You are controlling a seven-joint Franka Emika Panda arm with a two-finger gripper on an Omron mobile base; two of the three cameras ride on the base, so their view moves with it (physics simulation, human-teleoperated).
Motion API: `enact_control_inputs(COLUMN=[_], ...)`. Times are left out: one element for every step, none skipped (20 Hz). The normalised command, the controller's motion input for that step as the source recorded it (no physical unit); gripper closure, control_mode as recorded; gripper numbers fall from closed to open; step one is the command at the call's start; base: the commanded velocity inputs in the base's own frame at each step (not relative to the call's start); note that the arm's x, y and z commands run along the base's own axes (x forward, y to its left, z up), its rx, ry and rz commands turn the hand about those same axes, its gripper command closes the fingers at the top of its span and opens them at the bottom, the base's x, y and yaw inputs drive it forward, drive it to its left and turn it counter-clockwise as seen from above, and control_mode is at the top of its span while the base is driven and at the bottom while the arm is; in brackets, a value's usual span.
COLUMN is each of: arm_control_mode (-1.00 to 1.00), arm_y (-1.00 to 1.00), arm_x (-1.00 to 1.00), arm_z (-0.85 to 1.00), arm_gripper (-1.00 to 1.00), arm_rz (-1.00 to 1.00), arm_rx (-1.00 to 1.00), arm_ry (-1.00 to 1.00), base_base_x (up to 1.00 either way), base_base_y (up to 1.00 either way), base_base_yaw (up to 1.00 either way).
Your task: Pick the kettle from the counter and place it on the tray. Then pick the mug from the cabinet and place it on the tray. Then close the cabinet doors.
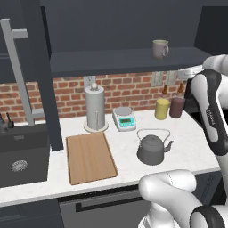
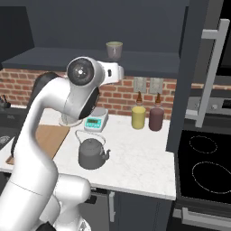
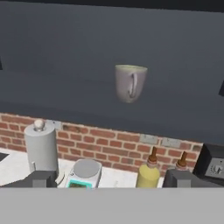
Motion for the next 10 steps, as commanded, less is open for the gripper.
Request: enact_control_inputs(arm_control_mode=[-1.00,-1.00,-1.00,-1.00,-1.00,-1.00,-1.00,-1.00,-1.00,-1.00], arm_y=[-0.10,-0.16,-0.19,-0.19,-0.19,-0.21,-0.21,-0.12,-0.04,0.00], arm_x=[0.16,0.17,0.12,0.07,0.05,0.04,0.03,0.01,0.00,0.00], arm_z=[0.03,0.00,0.00,0.01,0.04,0.06,0.06,0.05,0.04,0.03], arm_gripper=[-1.00,-1.00,-1.00,-1.00,-1.00,-1.00,-1.00,-1.00,-1.00,-1.00], arm_rz=[0.00,0.01,0.02,0.02,0.01,0.01,0.01,0.00,0.00,0.00], arm_rx=[0.06,0.06,0.06,0.05,0.05,0.06,0.05,0.03,0.01,0.00], arm_ry=[0.14,0.15,0.12,0.07,0.06,0.06,0.05,0.04,0.01,0.00], base_base_x=[0.00,0.00,0.00,0.00,0.00,0.00,0.00,0.00,0.00,0.00], base_base_y=[0.00,0.00,0.00,0.00,0.00,0.00,0.00,0.00,0.00,0.00], base_base_yaw=[0.00,0.00,0.00,0.00,0.00,0.00,0.00,0.00,0.00,0.00])
